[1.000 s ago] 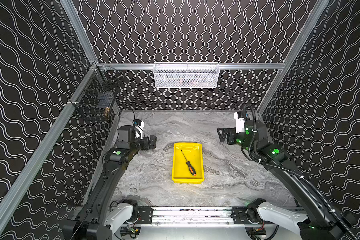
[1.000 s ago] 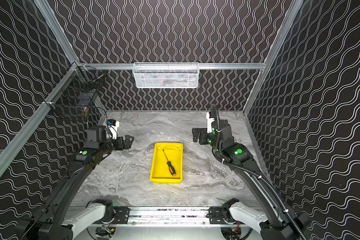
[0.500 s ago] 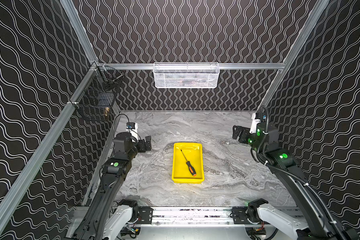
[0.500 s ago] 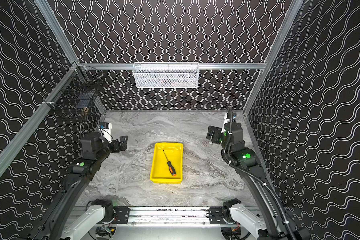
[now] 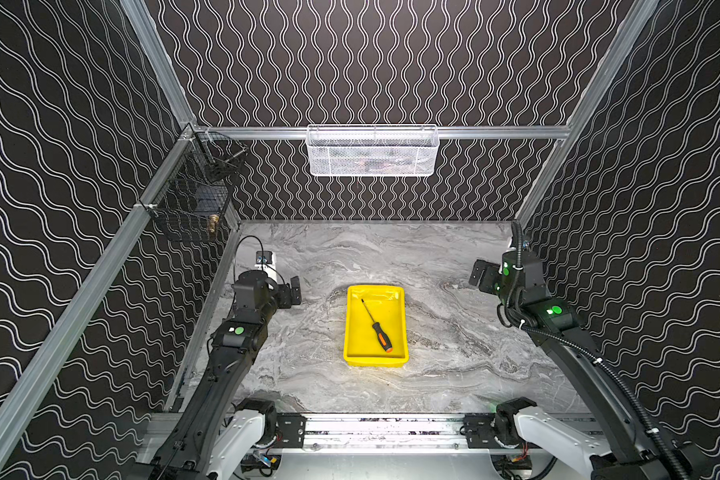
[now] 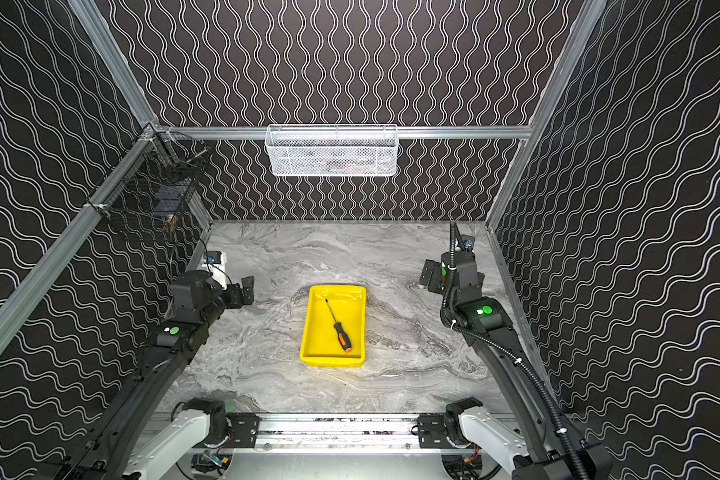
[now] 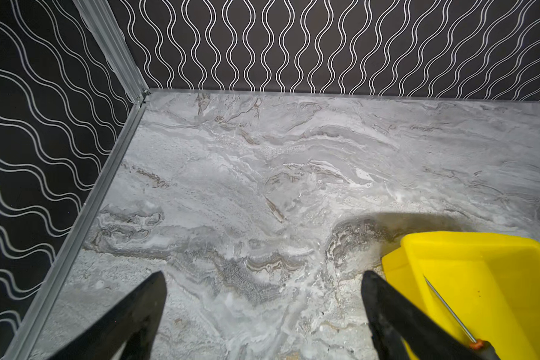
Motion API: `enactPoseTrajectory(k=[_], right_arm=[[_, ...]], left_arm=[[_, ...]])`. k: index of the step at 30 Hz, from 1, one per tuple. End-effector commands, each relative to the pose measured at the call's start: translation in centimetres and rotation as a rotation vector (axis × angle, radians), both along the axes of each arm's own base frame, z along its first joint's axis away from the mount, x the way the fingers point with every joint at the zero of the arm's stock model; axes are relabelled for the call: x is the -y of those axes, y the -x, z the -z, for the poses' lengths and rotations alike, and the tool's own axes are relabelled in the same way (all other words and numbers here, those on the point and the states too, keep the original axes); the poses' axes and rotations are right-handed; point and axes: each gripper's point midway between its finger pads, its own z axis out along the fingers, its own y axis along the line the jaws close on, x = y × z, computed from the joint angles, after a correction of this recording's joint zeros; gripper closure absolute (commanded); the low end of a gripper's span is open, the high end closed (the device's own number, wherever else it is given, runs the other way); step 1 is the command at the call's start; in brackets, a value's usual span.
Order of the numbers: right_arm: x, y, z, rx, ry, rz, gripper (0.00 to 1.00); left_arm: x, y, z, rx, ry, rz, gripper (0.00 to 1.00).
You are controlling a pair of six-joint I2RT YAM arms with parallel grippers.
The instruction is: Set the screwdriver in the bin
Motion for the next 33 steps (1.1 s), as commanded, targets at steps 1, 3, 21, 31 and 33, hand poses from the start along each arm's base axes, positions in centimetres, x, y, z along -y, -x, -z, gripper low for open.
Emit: enactPoseTrajectory(k=[1, 3, 21, 31, 33], right_arm=[[0.3, -0.4, 0.0, 0.036, -0.005, 0.031, 0.01], [0.5, -0.5, 0.3, 0.027, -0.008, 0.047, 0.01], [-1.2, -3.9, 2.3, 0.040, 0.049, -0.051, 0.01], [-2.3, -5.4, 3.8, 0.191, 0.097, -0.244, 0.01], [-1.6, -5.3, 4.4, 0.217, 0.074, -0.237, 0.01]], left_arm=[[-0.5, -0.7, -0.7, 0.055, 0.029, -0.047, 0.01], [-0.8, -0.8, -0.1, 0.054, 0.049, -0.077, 0.01], [-3.1, -2.3, 7.0, 0.270, -0.129, -0.153, 0.01], [-2.4, -3.7, 8.6, 0.279, -0.192, -0.096, 0.01], [-2.4, -4.0, 9.1, 0.279, -0.204, -0.088, 0.01]])
